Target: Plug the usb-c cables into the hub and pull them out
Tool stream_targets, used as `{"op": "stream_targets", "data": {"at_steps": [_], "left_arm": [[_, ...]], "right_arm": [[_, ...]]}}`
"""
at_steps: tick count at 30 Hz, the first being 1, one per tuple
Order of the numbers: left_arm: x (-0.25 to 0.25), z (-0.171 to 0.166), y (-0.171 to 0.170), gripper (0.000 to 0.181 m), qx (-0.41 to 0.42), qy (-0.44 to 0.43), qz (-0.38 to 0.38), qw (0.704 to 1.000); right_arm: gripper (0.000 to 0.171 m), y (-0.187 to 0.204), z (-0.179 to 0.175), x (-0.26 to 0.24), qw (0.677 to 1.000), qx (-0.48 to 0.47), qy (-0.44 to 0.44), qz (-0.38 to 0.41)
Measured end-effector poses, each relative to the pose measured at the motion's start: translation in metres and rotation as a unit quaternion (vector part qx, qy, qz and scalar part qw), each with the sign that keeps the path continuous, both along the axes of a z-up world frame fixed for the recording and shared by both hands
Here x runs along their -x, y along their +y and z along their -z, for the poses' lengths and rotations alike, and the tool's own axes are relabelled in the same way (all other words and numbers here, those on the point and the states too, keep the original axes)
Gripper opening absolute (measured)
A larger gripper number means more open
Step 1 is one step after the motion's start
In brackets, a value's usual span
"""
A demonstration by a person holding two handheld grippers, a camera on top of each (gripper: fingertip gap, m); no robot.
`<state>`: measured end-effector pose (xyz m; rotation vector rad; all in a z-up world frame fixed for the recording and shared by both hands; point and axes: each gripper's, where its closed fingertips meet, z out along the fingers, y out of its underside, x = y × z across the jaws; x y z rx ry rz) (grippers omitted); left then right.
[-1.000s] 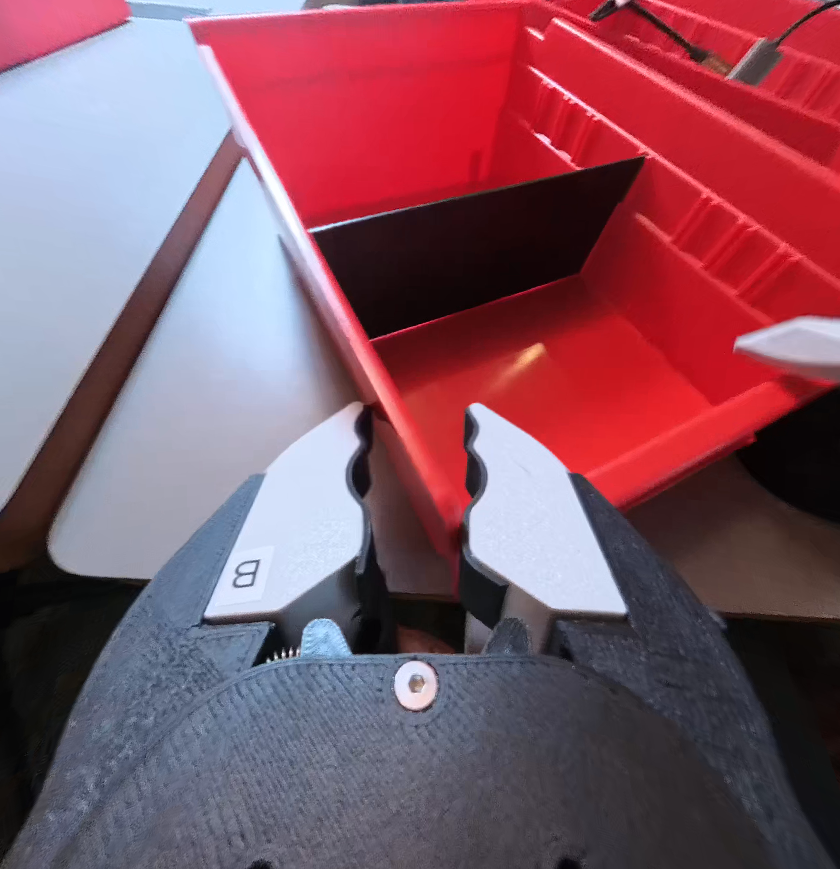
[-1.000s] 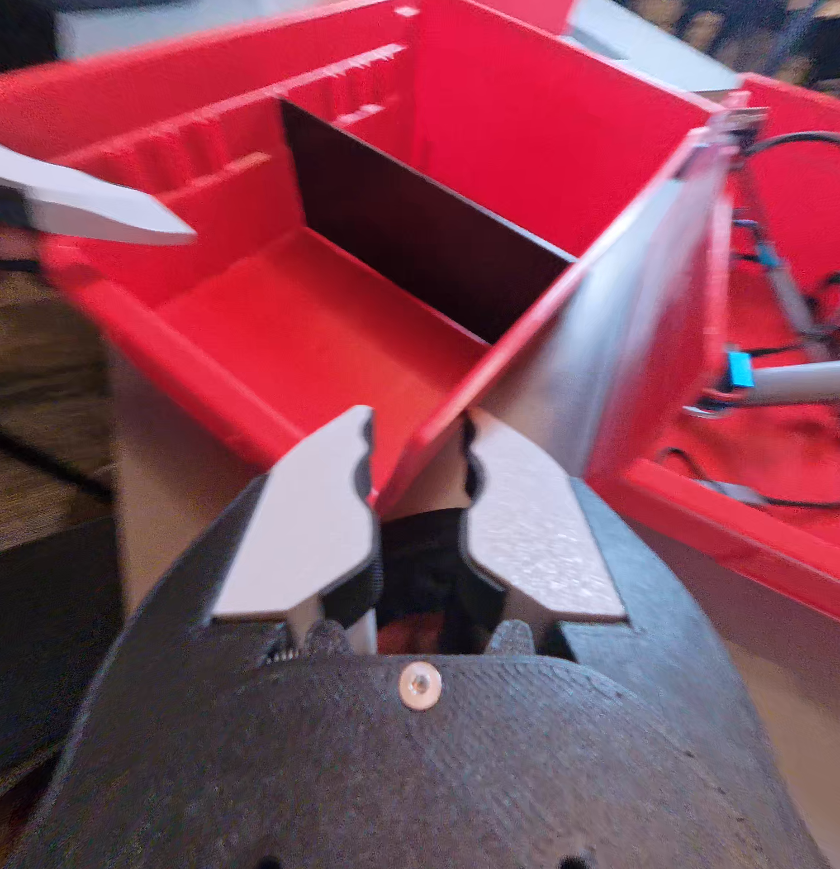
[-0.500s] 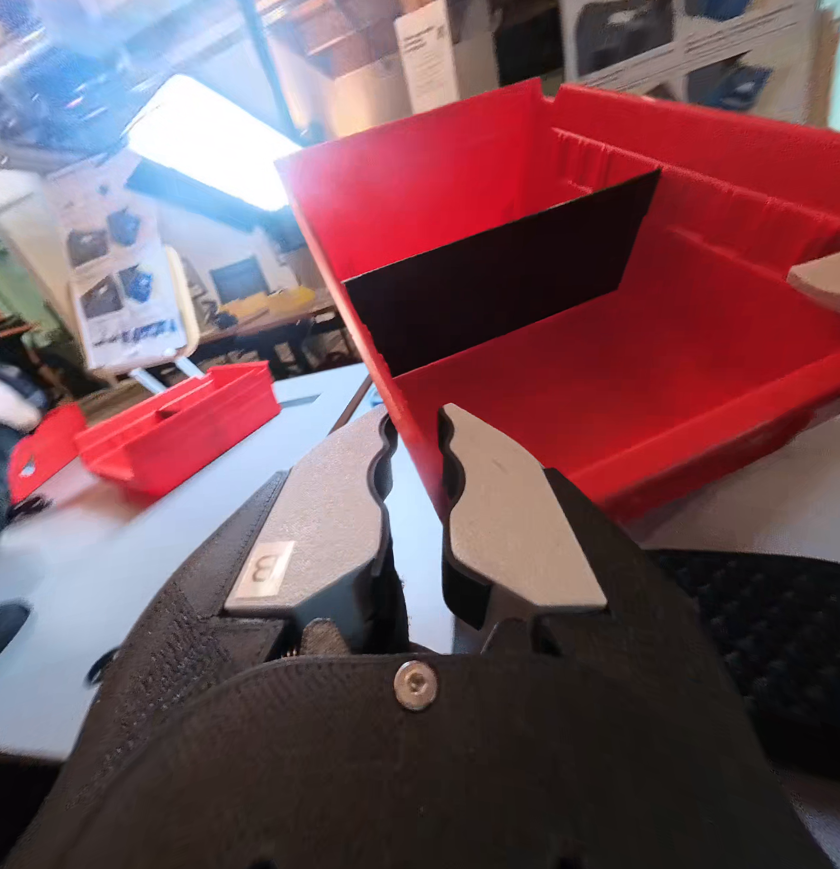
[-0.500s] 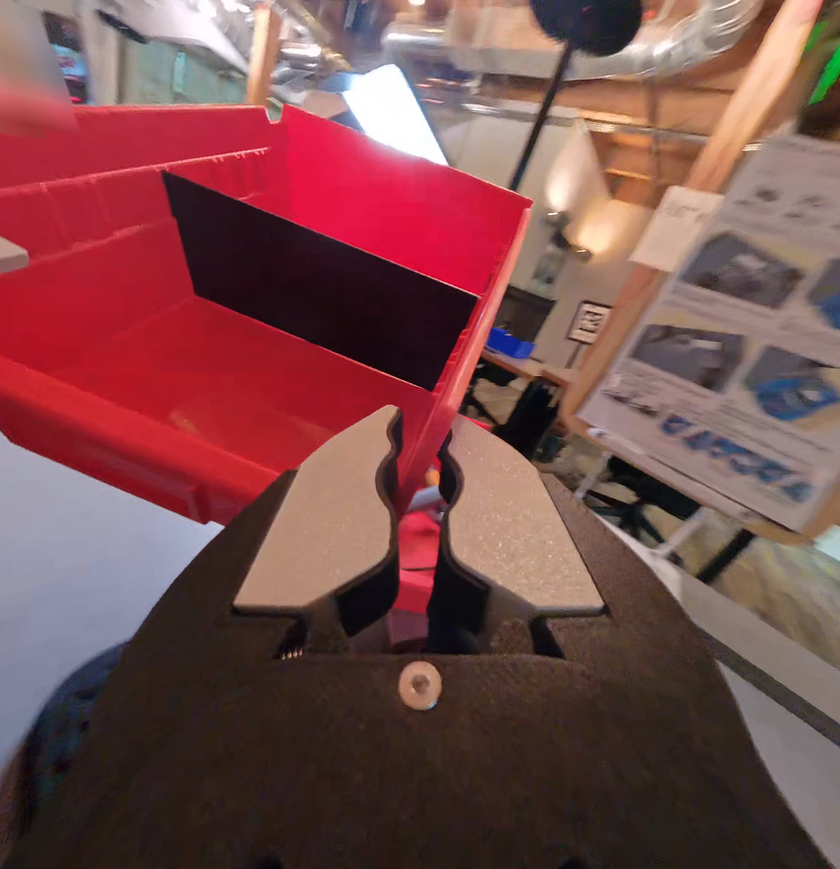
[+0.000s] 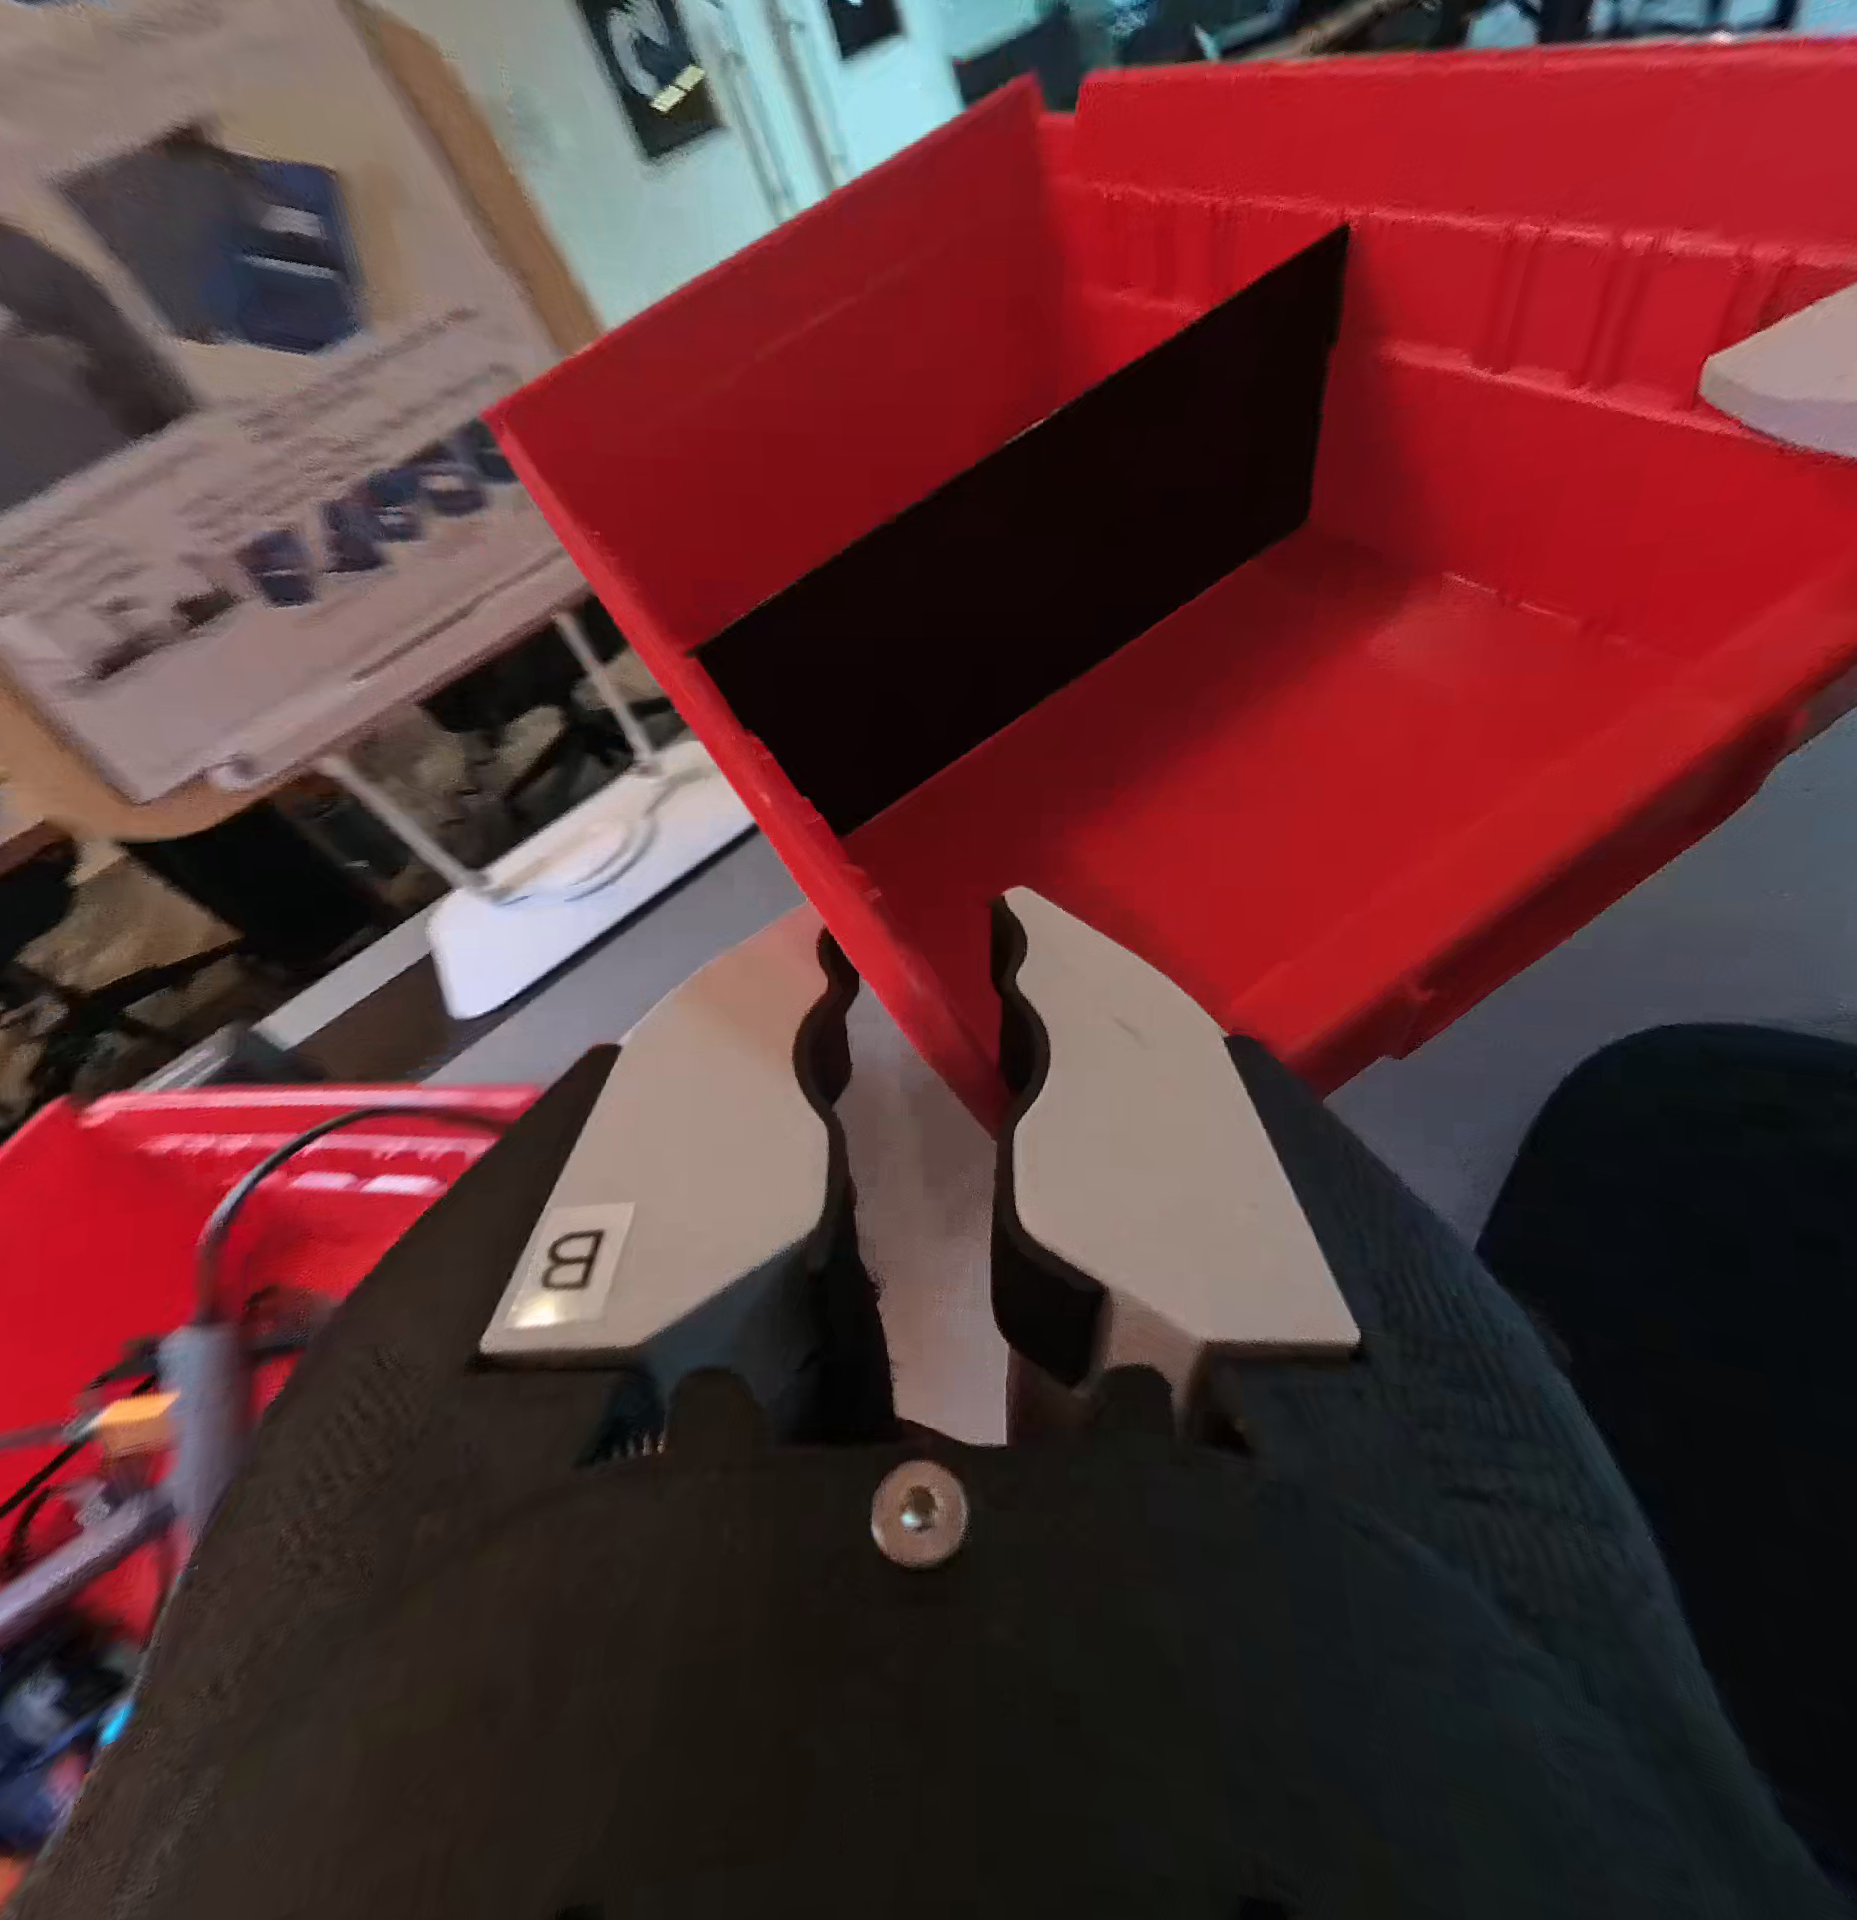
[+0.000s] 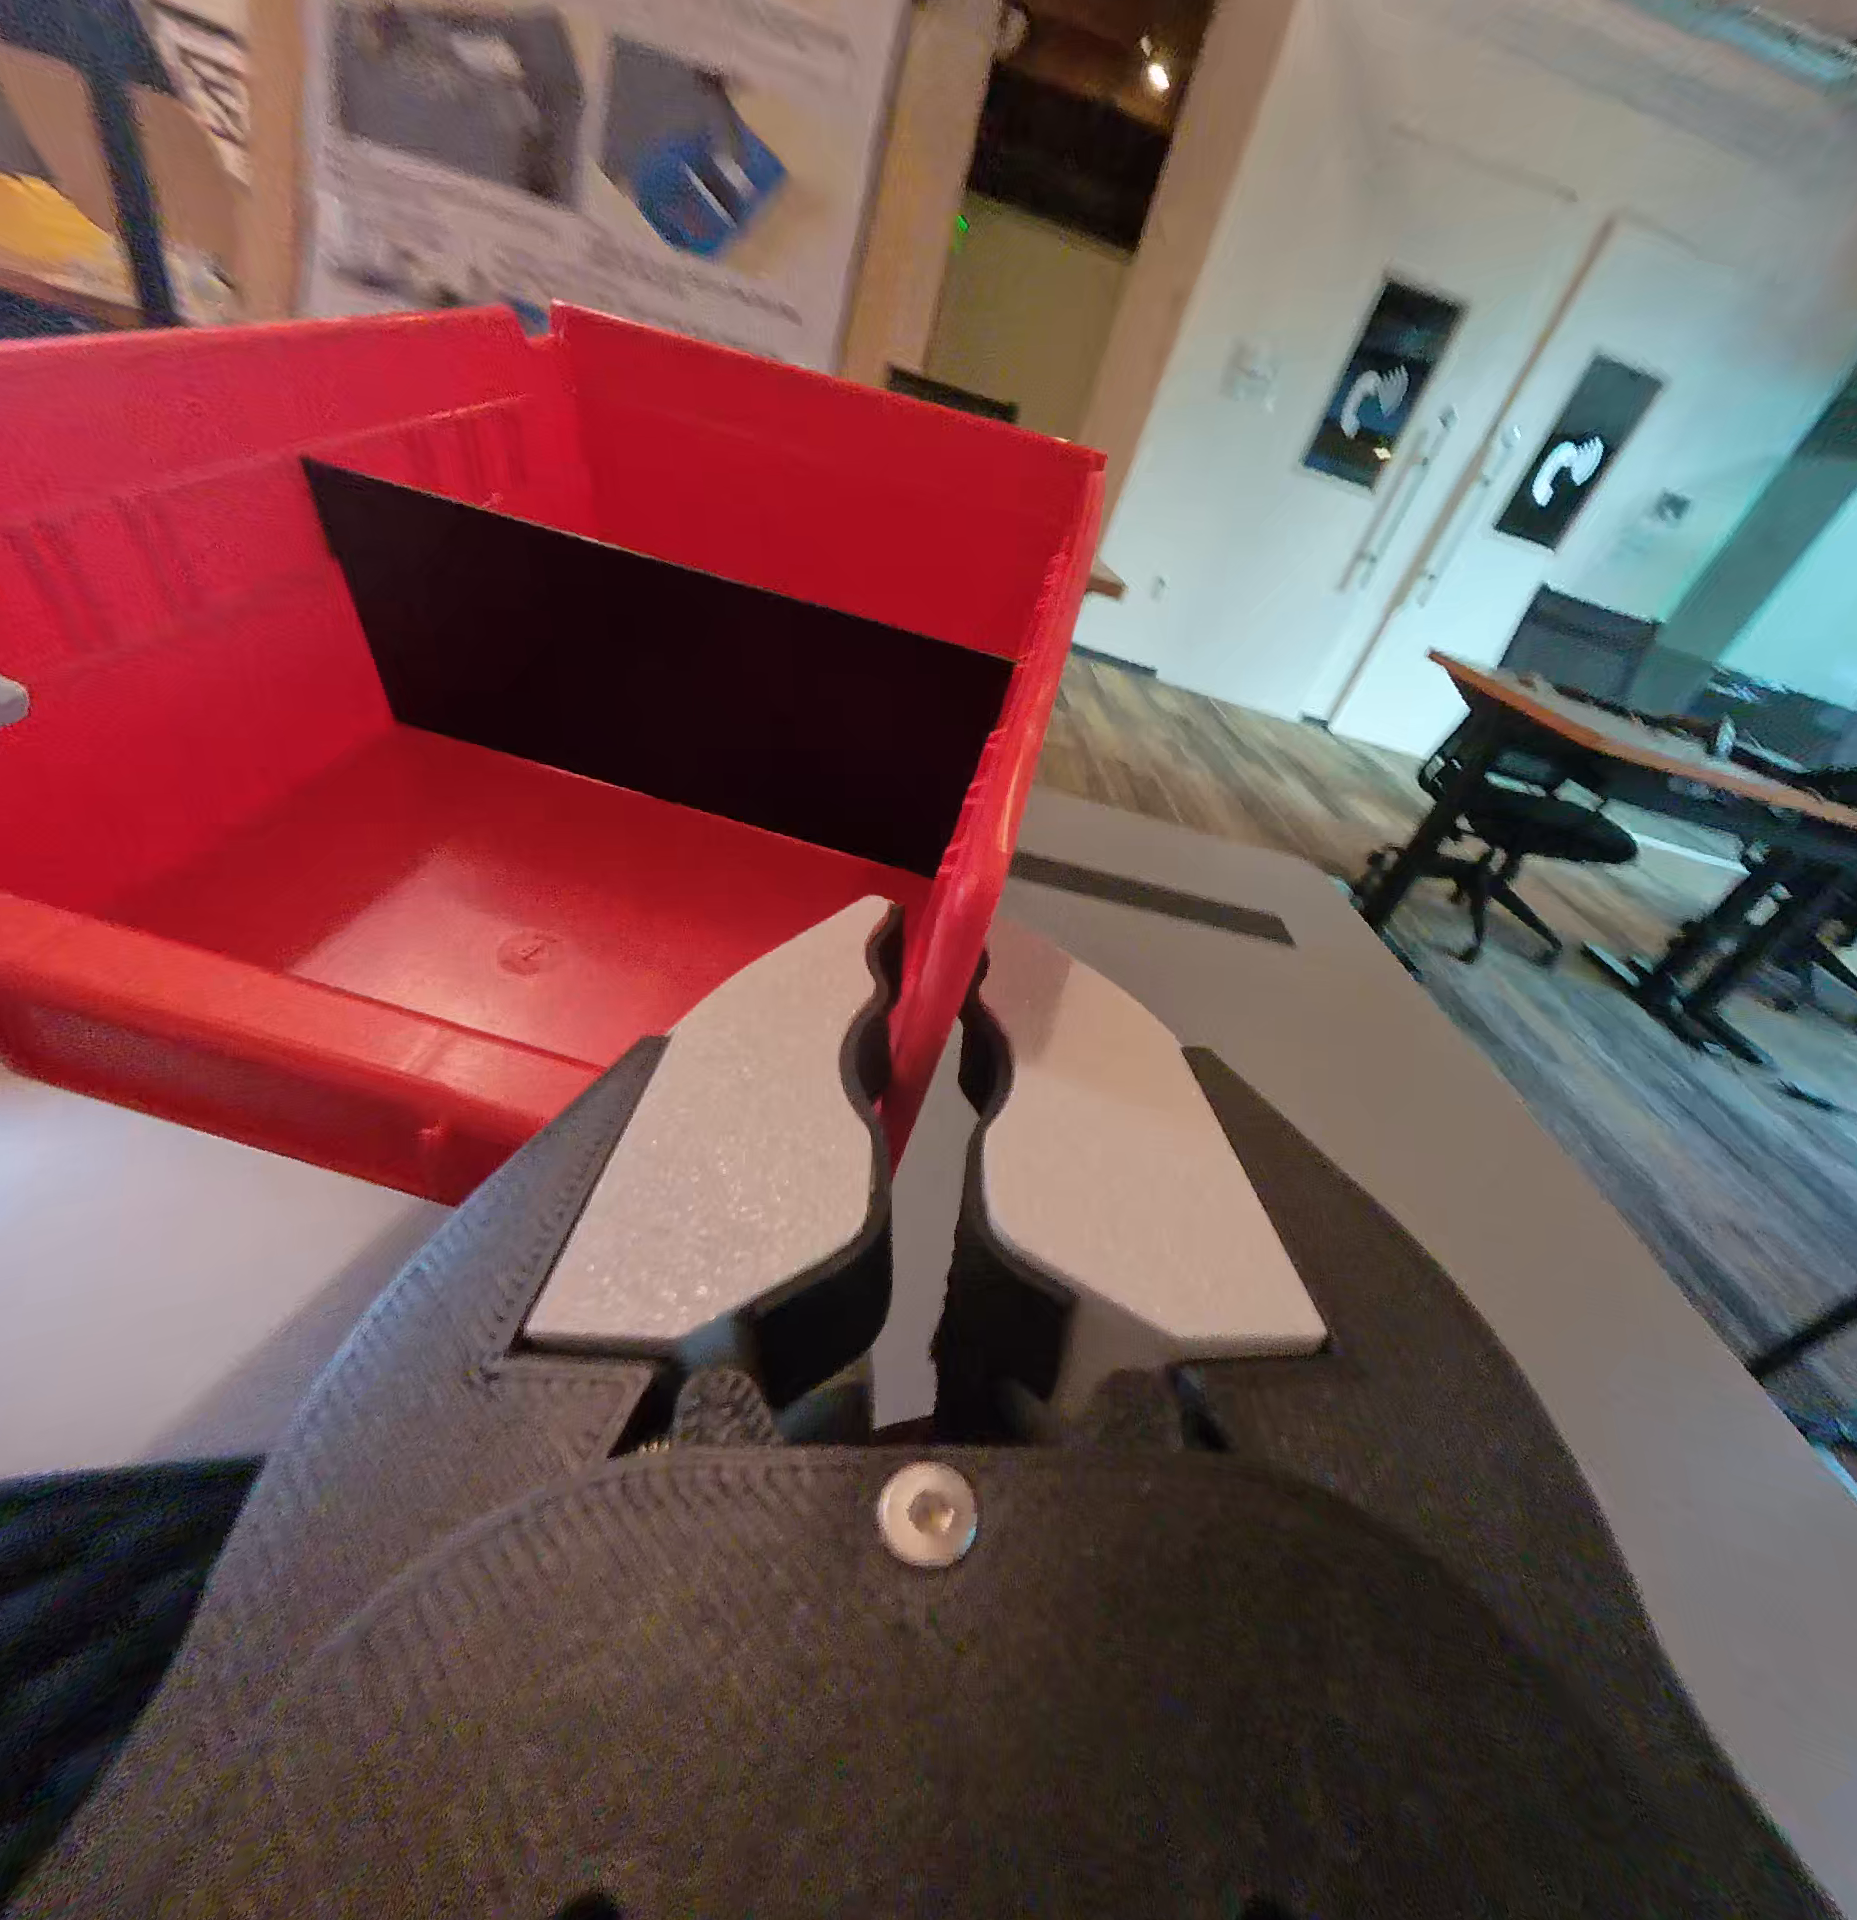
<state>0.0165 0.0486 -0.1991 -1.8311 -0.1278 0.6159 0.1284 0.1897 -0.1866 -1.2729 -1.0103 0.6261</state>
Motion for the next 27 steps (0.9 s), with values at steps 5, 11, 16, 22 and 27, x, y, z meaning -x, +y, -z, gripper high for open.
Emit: {"op": "stream_targets", "data": {"at_steps": [5,11,16,22,27], "left_arm": [[-0.011,0.041,0.064,0.026,0.057,-0.015,0.049,0.997],[-0.017,0.072,0.094,0.027,0.081,-0.041,0.077,0.993],[-0.019,0.087,0.098,0.029,0.07,-0.073,0.094,0.99],[-0.028,0.098,0.096,0.038,0.102,-0.09,0.13,0.982],[-0.036,0.089,0.073,0.053,0.118,-0.079,0.15,0.978]], "right_arm": [[0.008,0.054,0.043,-0.024,0.997,0.029,-0.041,0.052],[0.008,0.08,0.076,-0.034,0.993,0.061,-0.066,0.071],[0.008,0.084,0.093,-0.031,0.991,0.078,-0.081,0.068],[0.009,0.087,0.102,-0.033,0.99,0.099,-0.088,0.056],[0.048,0.092,0.096,-0.043,0.985,0.165,-0.051,0.017]]}}
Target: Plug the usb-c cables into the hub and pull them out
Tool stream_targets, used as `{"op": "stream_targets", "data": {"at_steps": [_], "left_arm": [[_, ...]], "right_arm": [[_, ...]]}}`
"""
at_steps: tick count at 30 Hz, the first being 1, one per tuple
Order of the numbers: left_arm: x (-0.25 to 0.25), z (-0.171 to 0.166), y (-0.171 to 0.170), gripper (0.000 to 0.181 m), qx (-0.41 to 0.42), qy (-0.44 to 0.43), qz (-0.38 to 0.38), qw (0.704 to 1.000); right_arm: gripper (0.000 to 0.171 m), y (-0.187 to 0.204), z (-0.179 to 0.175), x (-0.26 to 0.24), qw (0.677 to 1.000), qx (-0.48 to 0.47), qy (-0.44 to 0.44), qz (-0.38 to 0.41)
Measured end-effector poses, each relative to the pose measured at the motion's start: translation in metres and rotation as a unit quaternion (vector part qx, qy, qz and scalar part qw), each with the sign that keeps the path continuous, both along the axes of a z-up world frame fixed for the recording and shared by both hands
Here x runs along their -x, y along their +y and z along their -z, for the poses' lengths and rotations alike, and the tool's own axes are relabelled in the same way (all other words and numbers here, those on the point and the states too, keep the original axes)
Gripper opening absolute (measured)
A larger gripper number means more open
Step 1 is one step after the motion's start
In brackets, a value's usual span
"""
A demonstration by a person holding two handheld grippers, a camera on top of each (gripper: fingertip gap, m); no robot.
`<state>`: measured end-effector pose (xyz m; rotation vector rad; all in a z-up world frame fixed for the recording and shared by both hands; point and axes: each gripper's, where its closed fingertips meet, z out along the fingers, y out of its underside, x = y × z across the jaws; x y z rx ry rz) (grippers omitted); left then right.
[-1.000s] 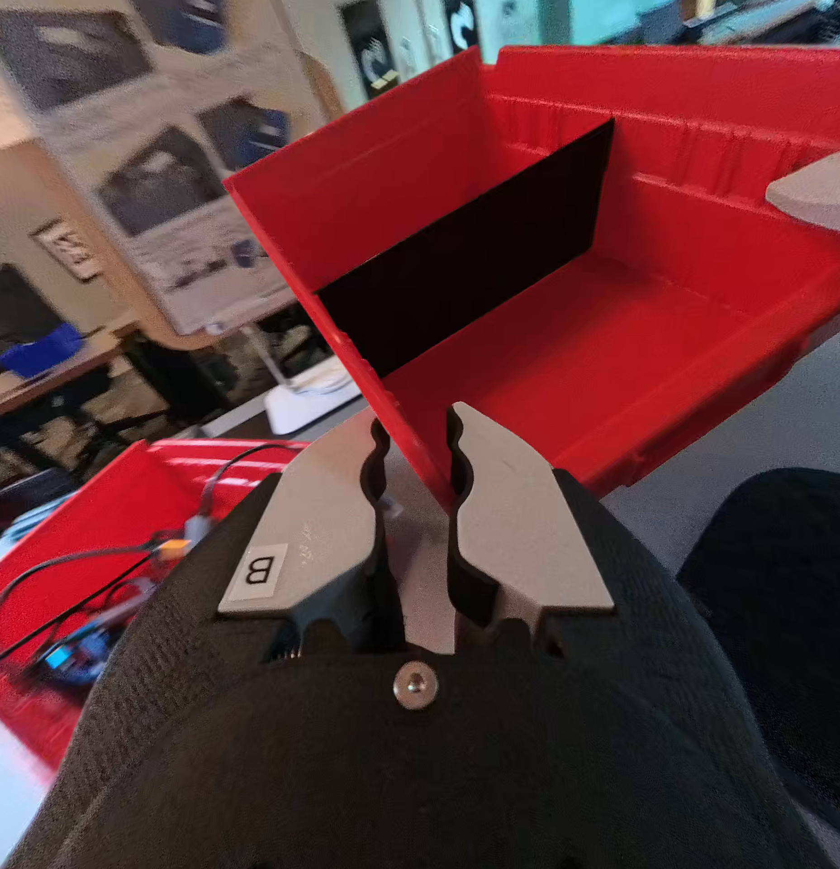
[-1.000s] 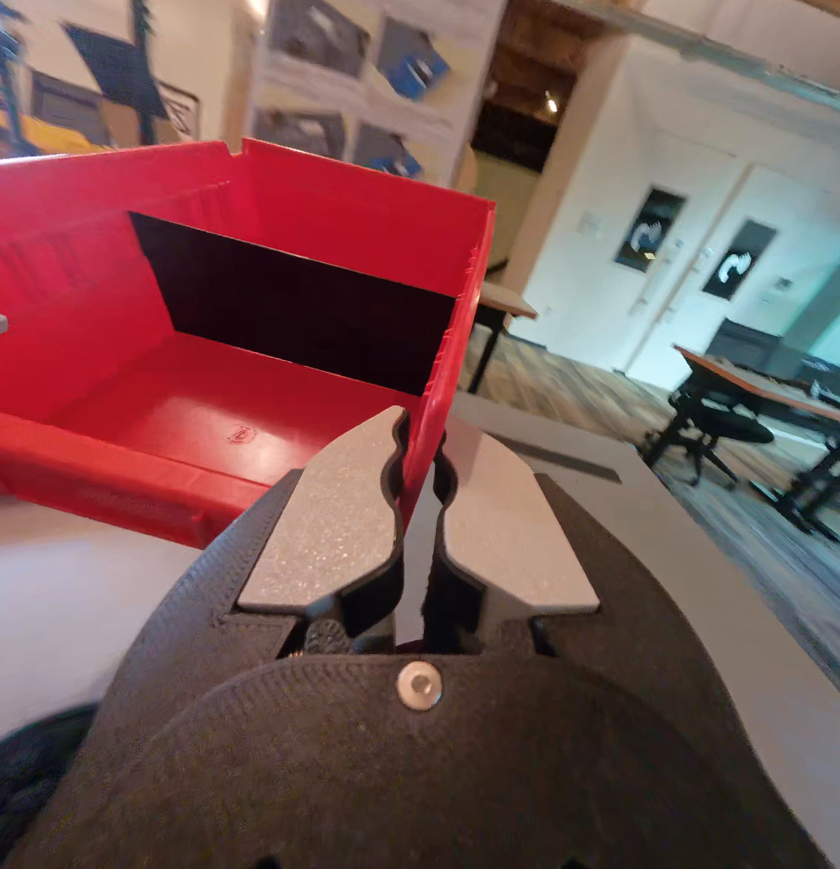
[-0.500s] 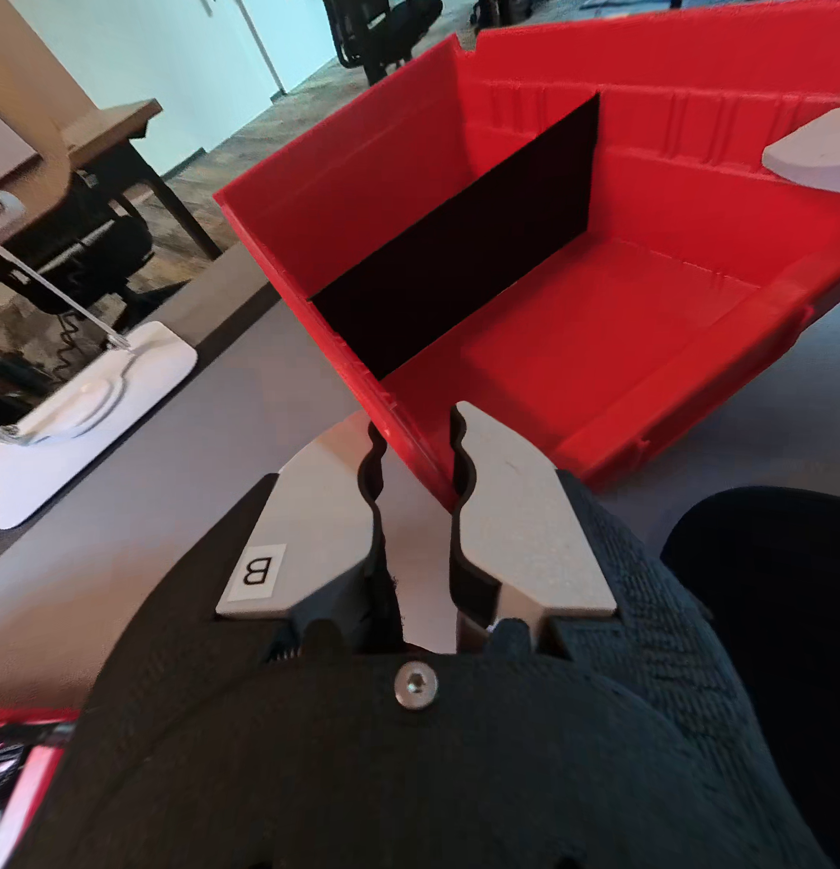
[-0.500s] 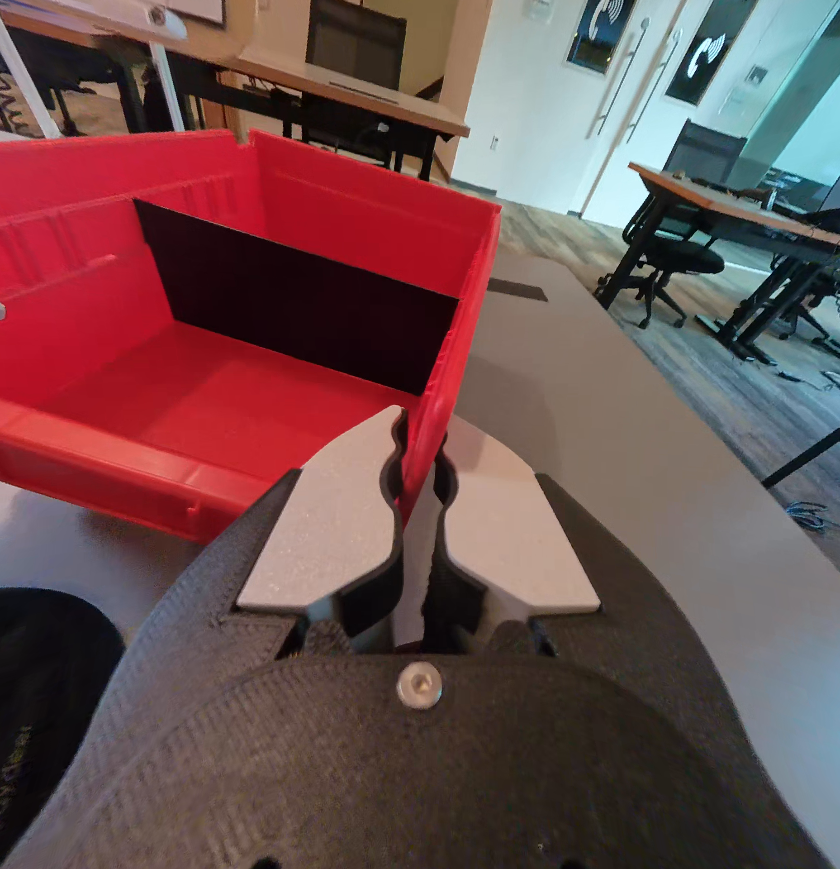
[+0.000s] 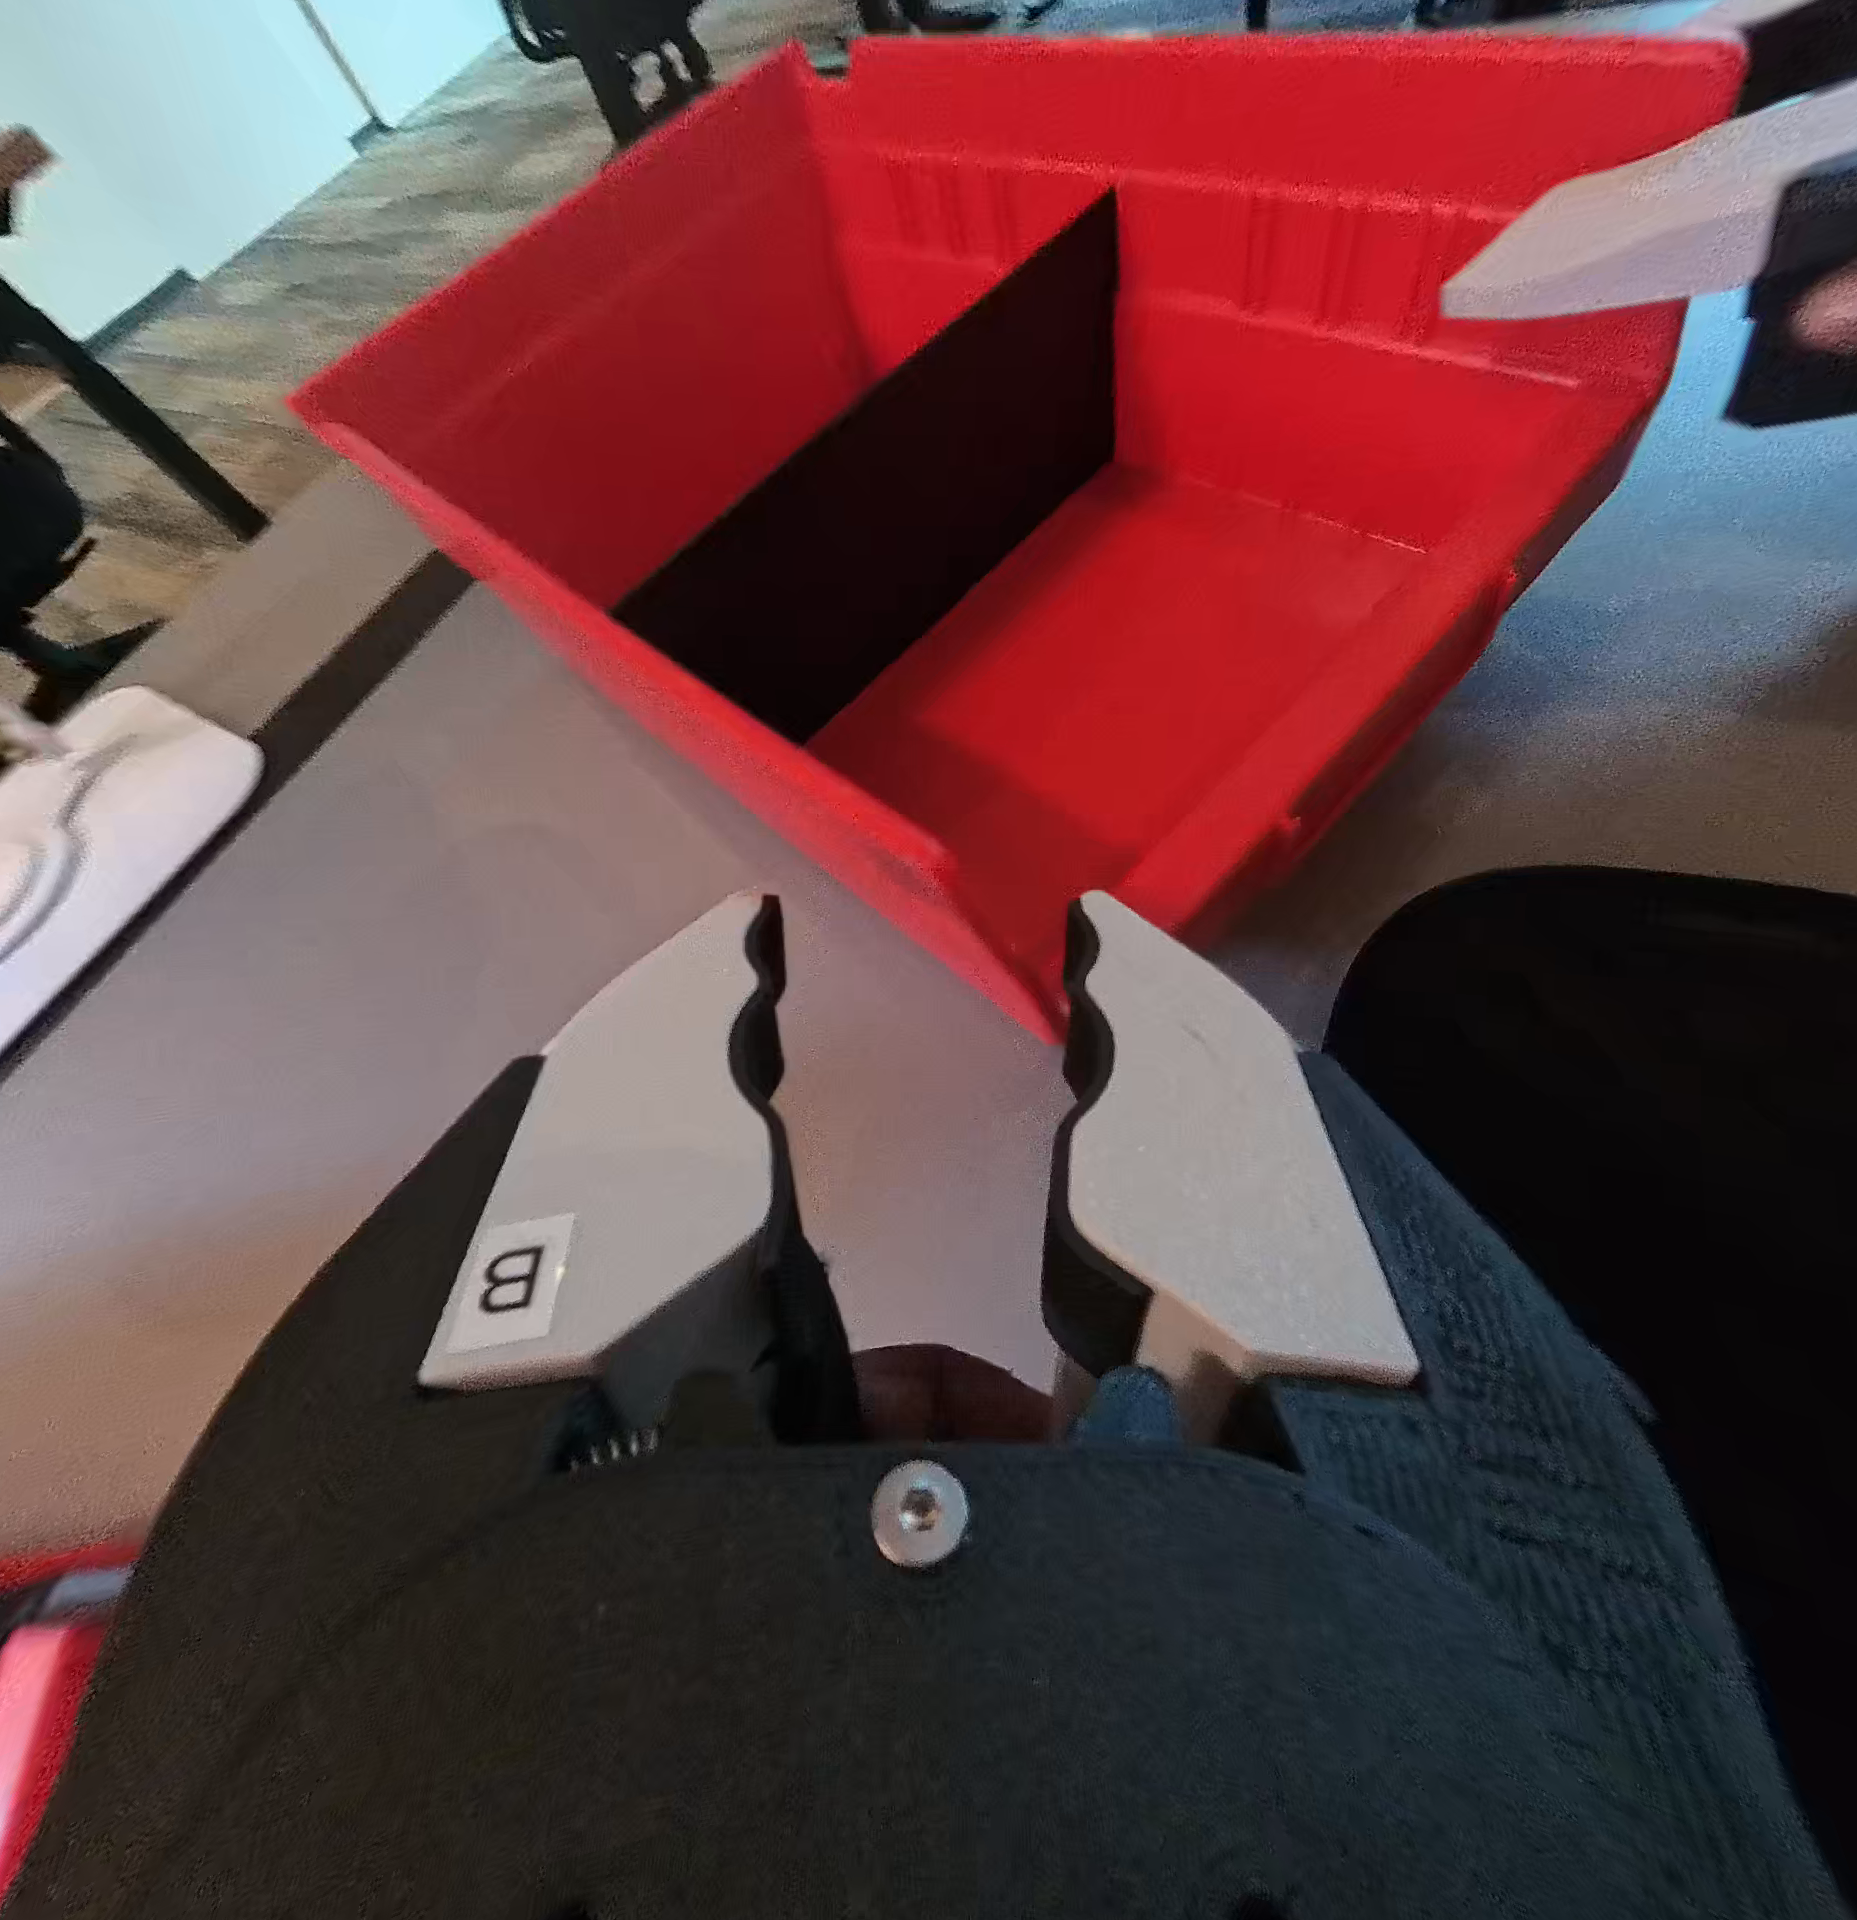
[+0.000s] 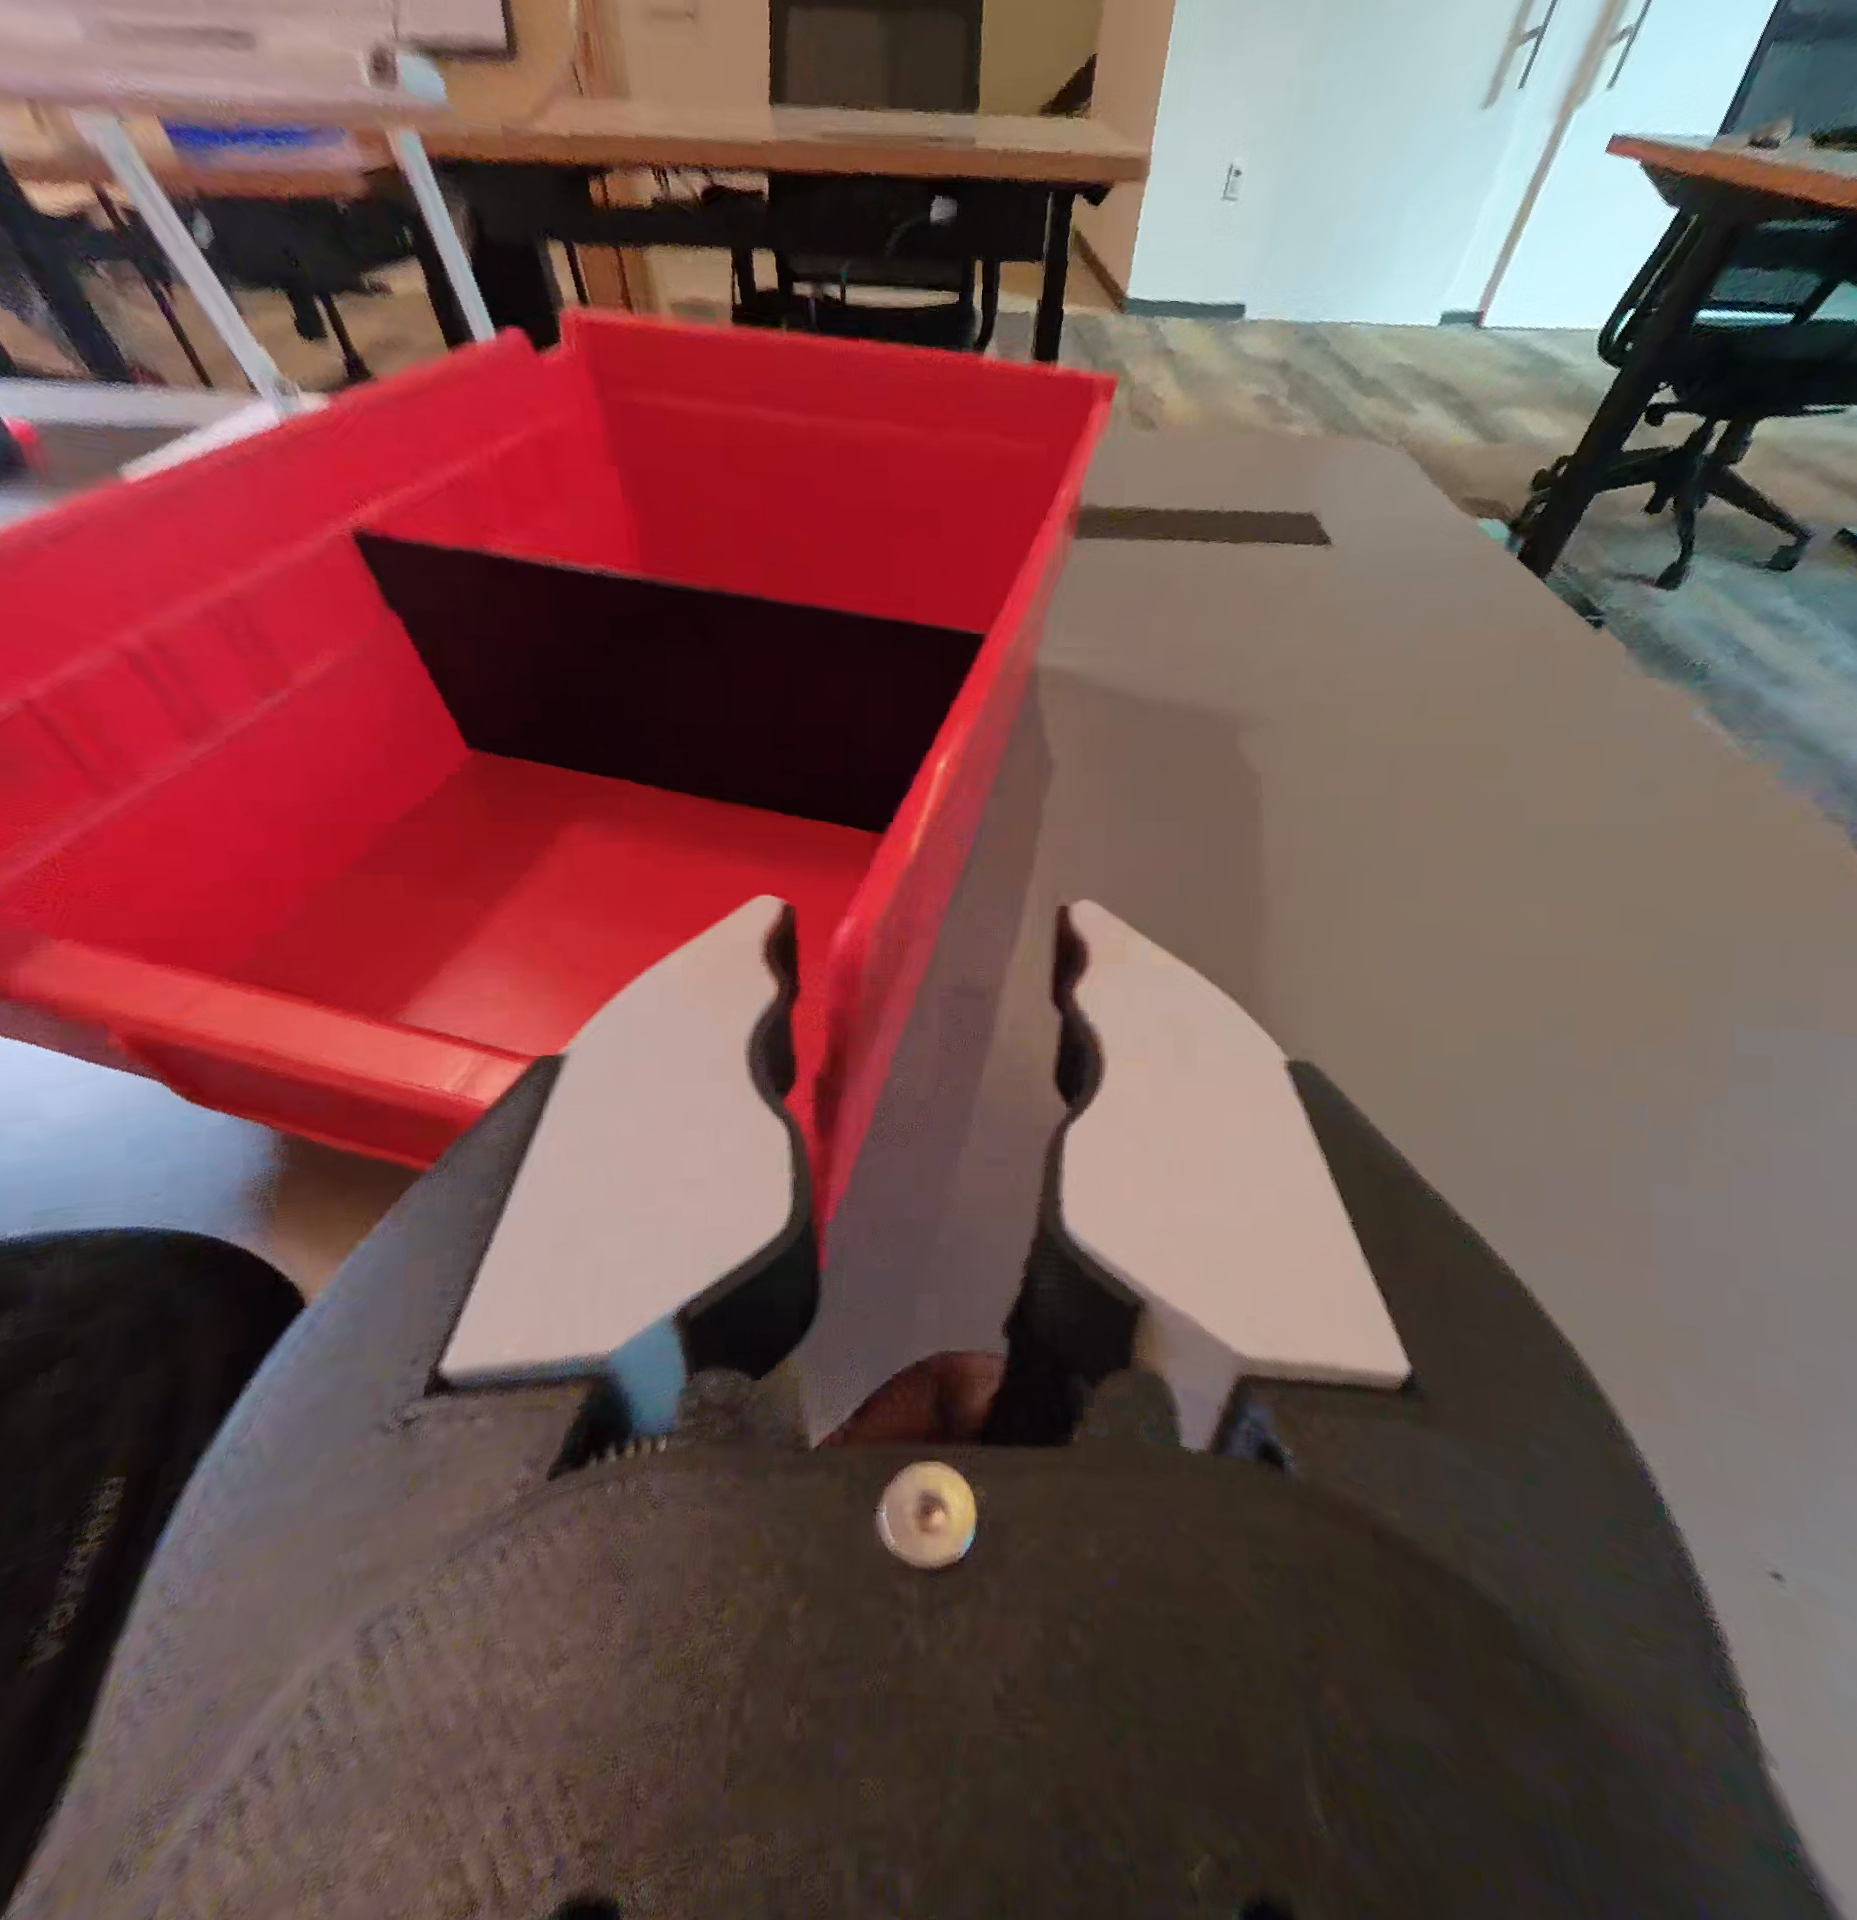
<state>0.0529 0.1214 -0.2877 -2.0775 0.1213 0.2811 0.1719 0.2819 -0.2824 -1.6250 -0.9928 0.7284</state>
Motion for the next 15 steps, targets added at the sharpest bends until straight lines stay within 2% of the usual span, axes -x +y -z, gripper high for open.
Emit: {"op": "stream_targets", "data": {"at_steps": [2,4,6,8,10,13,15], "left_arm": [[0.005,-0.014,-0.021,0.056,-0.019,0.007,-0.012,1.0],[0.018,-0.025,-0.05,0.058,-0.033,0.015,-0.045,0.998],[0.04,-0.022,-0.085,0.061,-0.018,0.019,-0.098,0.995],[0.071,-0.009,-0.121,0.065,0.034,0.036,-0.16,0.986],[0.096,0.005,-0.149,0.073,0.093,0.039,-0.204,0.974],[0.132,0.019,-0.179,0.078,0.171,0.074,-0.262,0.947],[0.149,0.027,-0.192,0.078,0.207,0.095,-0.285,0.931]], "right_arm": [[0.07,0.003,-0.015,-0.009,0.999,-0.015,0.031,-0.001],[0.093,-0.003,-0.034,-0.012,0.995,-0.091,0.041,-0.025],[0.098,-0.019,-0.046,-0.01,0.98,-0.187,0.01,-0.063],[0.097,-0.04,-0.041,-0.001,0.966,-0.226,-0.065,-0.11],[0.09,-0.07,-0.029,0.016,0.956,-0.2,-0.119,-0.176],[0.078,-0.107,-0.011,0.043,0.93,-0.208,-0.162,-0.255],[0.075,-0.113,0.01,0.054,0.907,-0.228,-0.225,-0.272]]}}
